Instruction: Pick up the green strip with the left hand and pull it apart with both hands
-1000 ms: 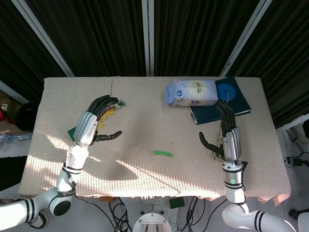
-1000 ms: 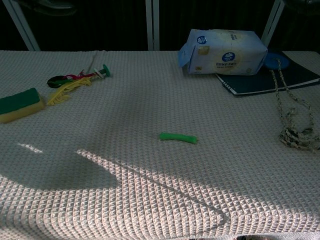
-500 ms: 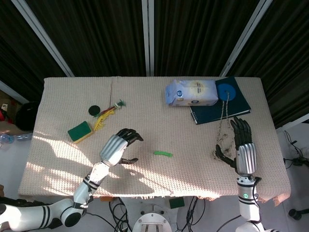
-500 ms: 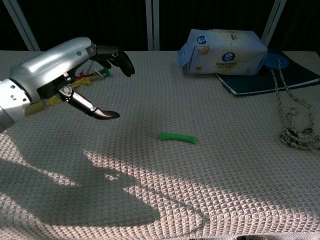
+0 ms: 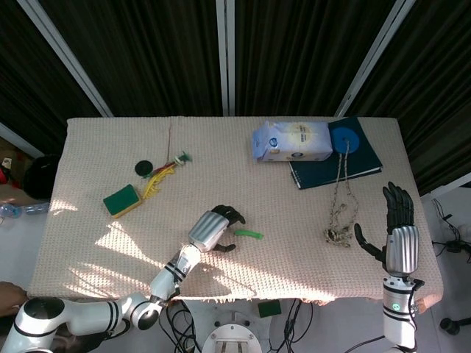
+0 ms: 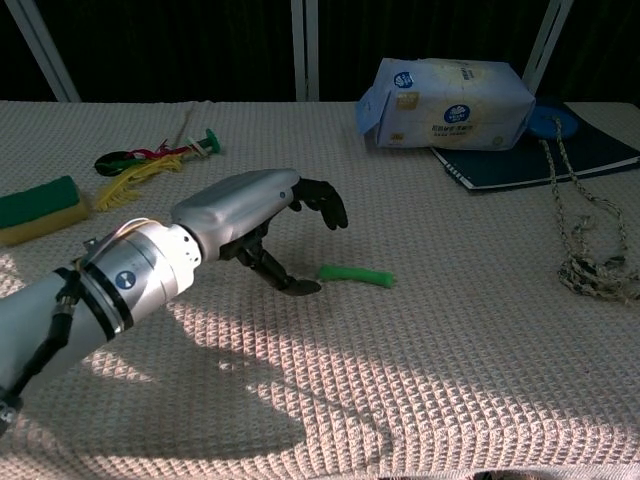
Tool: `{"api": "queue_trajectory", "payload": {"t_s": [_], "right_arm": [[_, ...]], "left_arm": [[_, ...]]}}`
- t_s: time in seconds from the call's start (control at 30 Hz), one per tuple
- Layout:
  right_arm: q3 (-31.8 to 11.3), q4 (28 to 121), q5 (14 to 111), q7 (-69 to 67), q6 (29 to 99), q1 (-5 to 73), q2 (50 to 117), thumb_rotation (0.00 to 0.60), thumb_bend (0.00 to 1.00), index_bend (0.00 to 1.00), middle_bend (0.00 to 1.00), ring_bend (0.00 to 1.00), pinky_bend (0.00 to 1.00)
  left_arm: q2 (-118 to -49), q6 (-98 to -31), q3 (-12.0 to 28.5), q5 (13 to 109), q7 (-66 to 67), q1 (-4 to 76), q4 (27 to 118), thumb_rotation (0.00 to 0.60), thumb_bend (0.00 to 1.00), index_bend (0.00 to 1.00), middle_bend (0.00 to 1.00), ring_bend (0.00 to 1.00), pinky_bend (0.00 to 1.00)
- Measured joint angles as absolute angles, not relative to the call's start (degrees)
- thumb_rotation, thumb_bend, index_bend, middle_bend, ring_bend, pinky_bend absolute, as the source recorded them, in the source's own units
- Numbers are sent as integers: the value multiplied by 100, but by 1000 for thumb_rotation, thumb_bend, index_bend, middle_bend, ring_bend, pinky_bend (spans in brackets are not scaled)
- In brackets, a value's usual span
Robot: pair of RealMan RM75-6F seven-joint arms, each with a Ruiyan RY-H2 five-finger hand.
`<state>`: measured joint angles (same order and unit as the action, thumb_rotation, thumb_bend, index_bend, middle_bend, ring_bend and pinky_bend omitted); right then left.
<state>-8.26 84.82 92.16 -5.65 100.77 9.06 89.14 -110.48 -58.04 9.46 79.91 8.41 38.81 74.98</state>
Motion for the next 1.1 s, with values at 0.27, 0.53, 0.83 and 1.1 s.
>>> {"api": "queue_trajectory", "payload": {"t_s": [0.27, 0.53, 0.83, 1.1], "right_arm": [[-873, 8425, 9190, -586, 10057, 877, 8965, 600, 296, 0, 0, 0, 0], [-884, 8426, 9186, -583, 10036, 845, 8961, 600, 296, 0, 0, 0, 0], [-881, 8419, 9191, -548, 9972, 839, 9003, 600, 296, 0, 0, 0, 0], [-906, 8415, 9175, -525, 9907, 849, 9007, 600, 296, 0, 0, 0, 0]], "left_arm": [[-11339, -5386, 1088, 7738, 922, 4217, 7011, 567, 227, 396, 323, 230, 241], [-11501, -5431, 1069, 7689, 1203, 4306, 6735, 568, 262, 435, 323, 230, 235], [-11615, -5479, 1015, 7537, 1564, 4303, 6596, 567, 271, 449, 323, 230, 214], [-11663, -5443, 1027, 7534, 1524, 4371, 6526, 565, 282, 455, 323, 230, 216]]}}
